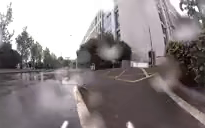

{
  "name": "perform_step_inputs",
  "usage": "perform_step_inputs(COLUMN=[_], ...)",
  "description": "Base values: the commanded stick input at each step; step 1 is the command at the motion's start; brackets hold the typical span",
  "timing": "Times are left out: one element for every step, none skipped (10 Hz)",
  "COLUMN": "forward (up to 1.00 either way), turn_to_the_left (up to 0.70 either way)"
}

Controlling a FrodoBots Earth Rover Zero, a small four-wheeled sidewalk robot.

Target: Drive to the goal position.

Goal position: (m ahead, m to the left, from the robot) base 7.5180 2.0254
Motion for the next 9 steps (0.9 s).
perform_step_inputs(forward=[0.45,0.45,0.45,0.45,0.45,0.45,0.45,0.45,0.45], turn_to_the_left=[0.27,0.27,0.27,0.27,0.27,0.27,0.27,0.27,0.27])
